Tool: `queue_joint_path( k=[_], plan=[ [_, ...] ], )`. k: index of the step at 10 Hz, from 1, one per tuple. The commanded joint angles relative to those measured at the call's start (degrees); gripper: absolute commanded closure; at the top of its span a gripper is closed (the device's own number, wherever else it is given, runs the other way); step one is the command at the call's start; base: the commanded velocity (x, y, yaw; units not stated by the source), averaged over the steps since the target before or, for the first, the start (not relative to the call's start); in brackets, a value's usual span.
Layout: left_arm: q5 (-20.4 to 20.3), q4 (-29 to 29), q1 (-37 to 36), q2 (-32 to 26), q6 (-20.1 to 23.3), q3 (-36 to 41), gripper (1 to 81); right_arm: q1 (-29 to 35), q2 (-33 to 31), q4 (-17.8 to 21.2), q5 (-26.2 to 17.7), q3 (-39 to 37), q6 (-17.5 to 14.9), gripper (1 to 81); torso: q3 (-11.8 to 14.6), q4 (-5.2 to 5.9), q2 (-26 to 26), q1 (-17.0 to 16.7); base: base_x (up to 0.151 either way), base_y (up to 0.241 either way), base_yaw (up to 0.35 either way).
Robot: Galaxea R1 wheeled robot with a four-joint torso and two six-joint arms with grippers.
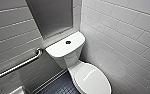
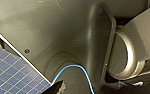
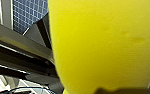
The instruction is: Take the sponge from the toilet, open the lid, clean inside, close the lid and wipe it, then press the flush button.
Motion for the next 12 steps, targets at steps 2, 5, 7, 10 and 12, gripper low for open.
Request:
queue_joint_path(
  k=[2,5,7,10,12],
  plan=[
    [6.1,-23.9,-0.2,-4.1,19.1,10.6,1.0,6.2,-14.7,-0.4,-1.7,19.2,1.0,81.1,0.0,0.0,0.0,0.0,0.0,0.0,0.0],
    [5.2,-23.4,-0.1,-6.6,19.2,14.8,1.0,13.7,-20.4,1.7,-2.1,25.9,0.9,81.1,0.0,0.0,0.0,0.0,0.0,0.0,0.0],
    [5.2,-23.2,-0.3,-7.1,19.4,15.7,1.0,20.6,-24.5,3.0,-2.4,30.9,1.0,81.1,0.0,0.0,0.0,0.0,0.0,0.0,0.0],
    [5.3,-23.2,-0.3,-7.3,19.3,16.8,1.0,30.9,-26.4,5.6,-4.9,32.6,1.0,81.1,0.0,0.0,0.0,0.0,0.0,0.0,0.0],
    [5.4,-23.1,-0.3,-7.4,19.5,17.9,1.0,37.7,-26.4,7.8,-8.1,32.6,1.0,81.1,0.0,0.0,0.0,0.0,0.0,0.0,0.0]
  ],
)
